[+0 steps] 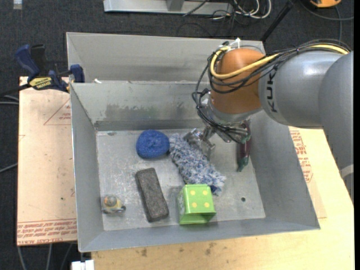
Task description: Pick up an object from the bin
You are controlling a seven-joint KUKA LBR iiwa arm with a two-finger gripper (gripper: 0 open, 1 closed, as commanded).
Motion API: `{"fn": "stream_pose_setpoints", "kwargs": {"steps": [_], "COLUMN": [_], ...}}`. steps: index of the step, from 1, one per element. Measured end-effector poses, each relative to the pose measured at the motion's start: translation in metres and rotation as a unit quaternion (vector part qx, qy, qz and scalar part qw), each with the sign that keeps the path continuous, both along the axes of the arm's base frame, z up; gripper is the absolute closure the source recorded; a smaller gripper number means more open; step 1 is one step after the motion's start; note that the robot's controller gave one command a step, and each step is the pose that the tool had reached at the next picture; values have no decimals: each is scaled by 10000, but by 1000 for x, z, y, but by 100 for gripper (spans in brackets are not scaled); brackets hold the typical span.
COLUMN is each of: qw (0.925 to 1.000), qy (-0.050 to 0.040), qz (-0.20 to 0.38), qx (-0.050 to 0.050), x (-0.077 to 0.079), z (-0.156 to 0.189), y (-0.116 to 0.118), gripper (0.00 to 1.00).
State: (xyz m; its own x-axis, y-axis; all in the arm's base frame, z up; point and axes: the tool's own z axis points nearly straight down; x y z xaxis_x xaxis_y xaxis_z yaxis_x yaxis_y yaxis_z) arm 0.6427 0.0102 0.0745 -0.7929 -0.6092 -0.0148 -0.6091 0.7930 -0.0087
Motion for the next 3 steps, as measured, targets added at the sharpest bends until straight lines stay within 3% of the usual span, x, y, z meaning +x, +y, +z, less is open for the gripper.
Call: {"fn": "stream_pose_setpoints", "kwargs": {"steps": [1, 2, 3], "qw": [10000, 10000, 9997], "qy": [0, 89, 52], "qz": [-3, -27, -255], "qx": [1, -2, 1], "x": [0, 5, 7], "z": [0, 43, 215], "y": [0, -2, 6], "gripper": [100, 100, 100]}}
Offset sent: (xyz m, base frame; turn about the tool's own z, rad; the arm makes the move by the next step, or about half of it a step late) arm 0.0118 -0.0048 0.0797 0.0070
